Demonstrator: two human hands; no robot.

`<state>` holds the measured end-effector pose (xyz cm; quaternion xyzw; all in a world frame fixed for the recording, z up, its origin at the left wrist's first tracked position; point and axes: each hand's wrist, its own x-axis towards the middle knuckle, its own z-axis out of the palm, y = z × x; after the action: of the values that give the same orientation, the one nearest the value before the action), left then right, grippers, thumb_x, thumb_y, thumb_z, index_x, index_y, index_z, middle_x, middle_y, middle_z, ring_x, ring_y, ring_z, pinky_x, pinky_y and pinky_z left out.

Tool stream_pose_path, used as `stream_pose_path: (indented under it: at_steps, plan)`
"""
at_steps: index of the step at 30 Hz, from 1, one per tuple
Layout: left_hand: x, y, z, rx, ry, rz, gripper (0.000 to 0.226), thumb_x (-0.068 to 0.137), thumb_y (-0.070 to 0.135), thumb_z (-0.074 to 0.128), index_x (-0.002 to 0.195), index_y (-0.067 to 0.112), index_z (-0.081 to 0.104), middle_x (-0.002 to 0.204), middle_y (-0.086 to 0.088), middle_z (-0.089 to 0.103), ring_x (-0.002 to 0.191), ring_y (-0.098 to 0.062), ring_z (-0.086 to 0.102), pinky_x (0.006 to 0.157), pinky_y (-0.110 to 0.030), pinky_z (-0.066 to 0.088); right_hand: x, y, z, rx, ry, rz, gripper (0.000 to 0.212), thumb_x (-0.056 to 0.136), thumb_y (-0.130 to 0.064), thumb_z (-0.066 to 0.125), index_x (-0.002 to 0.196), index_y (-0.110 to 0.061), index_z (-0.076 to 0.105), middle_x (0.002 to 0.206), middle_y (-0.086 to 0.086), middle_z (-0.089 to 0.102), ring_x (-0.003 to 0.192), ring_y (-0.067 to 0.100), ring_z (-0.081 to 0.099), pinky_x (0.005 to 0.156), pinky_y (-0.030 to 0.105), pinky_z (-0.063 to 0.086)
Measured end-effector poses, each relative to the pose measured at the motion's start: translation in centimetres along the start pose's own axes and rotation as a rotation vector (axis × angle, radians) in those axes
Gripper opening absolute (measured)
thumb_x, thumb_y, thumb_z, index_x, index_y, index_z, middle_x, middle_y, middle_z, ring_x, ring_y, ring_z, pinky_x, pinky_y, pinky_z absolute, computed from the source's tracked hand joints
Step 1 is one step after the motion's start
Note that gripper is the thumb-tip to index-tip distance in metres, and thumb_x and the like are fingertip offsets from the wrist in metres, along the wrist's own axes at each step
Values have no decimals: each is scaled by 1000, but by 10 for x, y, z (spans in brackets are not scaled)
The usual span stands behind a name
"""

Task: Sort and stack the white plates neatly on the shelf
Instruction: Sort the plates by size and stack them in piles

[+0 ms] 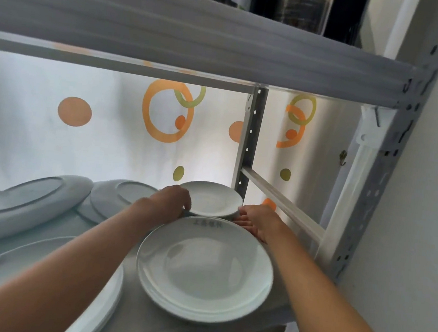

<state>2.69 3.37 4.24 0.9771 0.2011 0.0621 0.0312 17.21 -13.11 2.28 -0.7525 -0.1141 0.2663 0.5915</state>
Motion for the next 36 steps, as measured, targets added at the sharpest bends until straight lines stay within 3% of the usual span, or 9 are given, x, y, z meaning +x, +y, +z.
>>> stream_pose_path:
  at_steps: [4,11,15,17,20,22,25,30,36]
  plan:
    - [7,-3,6,40,75,30,16,86,10,56,91,12,72,98,-8,68,94,-28,65,78,-30,50,6,4,1,27,-8,-26,26,93,-7,59,109,13,63,91,23,72,64,23,71,50,26,57]
    - [9,17,-14,170,461,280,32,71,-16,44,66,15,45,65,-2,49,60,-28,52,59,-29,31,-8,-18,1,465,-134,-32,37,91,-20,66,113,7,55,96,26,62,53,27,68,47,30,58]
    - [-1,22,-30,221,502,376,27,78,-8,48,67,16,50,66,0,56,56,-23,52,55,-35,46,-20,-32,3,535,-131,-84,17,91,3,56,106,11,55,88,27,64,48,26,69,48,28,59]
    - [-12,21,-38,100,492,397,22,86,2,56,70,17,60,70,1,62,62,-22,56,61,-36,51,-30,-37,3,612,-105,-107,6,89,10,53,94,10,55,85,28,62,48,29,68,48,31,59]
    - [-39,22,-64,-409,365,303,6,83,16,73,84,11,76,77,1,73,68,-15,68,68,-29,55,-54,-44,3,638,-91,-144,5,87,11,54,83,8,55,80,28,62,56,34,68,49,33,60]
    - [-59,18,-87,-693,325,181,18,76,24,80,86,9,76,79,1,74,65,-15,71,63,-28,59,-78,-49,5,637,-93,-157,6,86,11,53,81,8,54,78,27,62,61,36,67,50,33,60]
    - [-82,-8,-106,-727,392,22,24,79,39,75,88,18,73,85,-2,74,67,-22,71,65,-33,59,-115,-52,12,659,-98,-195,7,86,11,51,80,9,55,72,24,63,53,30,67,48,30,59]
    - [-142,-63,-104,-1138,525,-165,26,84,6,70,109,5,65,115,-18,64,81,-27,68,70,-40,61,-179,-50,41,612,-115,-268,7,86,8,55,83,7,61,58,16,66,48,22,67,48,28,58]
    - [-233,-104,-93,-1320,557,-306,27,82,-4,68,108,-8,61,96,-22,67,70,-26,69,64,-29,61,-228,-39,98,554,-240,-258,6,87,6,57,87,10,62,60,17,67,51,23,68,51,29,59]
